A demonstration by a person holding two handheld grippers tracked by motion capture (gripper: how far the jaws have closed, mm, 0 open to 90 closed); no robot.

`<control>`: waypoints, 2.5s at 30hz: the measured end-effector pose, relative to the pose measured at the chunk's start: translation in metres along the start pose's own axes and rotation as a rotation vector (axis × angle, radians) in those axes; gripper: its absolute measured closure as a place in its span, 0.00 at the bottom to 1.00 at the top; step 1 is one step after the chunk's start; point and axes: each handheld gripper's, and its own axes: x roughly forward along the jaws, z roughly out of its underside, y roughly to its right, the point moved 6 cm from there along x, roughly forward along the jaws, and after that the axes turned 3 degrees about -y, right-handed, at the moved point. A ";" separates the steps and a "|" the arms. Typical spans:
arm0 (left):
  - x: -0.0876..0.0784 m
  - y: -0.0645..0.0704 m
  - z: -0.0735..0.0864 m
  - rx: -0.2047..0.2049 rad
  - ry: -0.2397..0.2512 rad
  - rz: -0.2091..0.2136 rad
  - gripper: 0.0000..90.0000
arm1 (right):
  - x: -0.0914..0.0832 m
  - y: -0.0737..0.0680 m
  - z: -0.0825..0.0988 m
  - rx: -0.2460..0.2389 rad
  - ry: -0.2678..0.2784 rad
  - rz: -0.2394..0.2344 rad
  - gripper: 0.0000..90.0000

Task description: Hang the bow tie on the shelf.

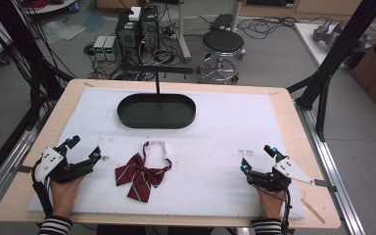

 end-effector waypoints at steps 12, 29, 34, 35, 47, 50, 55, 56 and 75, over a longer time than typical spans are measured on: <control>0.001 -0.002 0.000 -0.015 -0.013 0.005 0.16 | 0.000 0.000 0.000 0.001 0.000 0.003 0.04; 0.002 0.000 -0.007 -0.020 -0.037 0.042 0.16 | 0.001 0.002 0.000 0.010 -0.004 0.009 0.04; 0.003 0.007 -0.018 0.036 -0.051 0.077 0.16 | 0.001 0.001 0.000 0.011 -0.007 0.006 0.04; 0.005 0.011 -0.025 0.057 -0.069 0.098 0.16 | 0.001 0.001 0.000 0.010 -0.006 0.006 0.04; 0.011 0.029 -0.073 0.143 -0.132 0.223 0.16 | 0.001 0.001 0.000 0.012 -0.006 0.006 0.04; 0.013 0.037 -0.081 0.179 -0.172 0.262 0.16 | 0.001 0.001 0.000 0.012 -0.006 0.006 0.04; 0.020 0.052 -0.091 0.223 -0.227 0.300 0.16 | 0.001 0.001 0.000 0.016 -0.007 0.006 0.04; 0.024 0.060 -0.096 0.233 -0.236 0.315 0.16 | 0.001 0.001 0.000 0.015 -0.008 0.006 0.04; 0.055 0.123 -0.087 0.380 -0.469 0.499 0.16 | 0.001 0.002 0.000 0.019 -0.004 0.002 0.04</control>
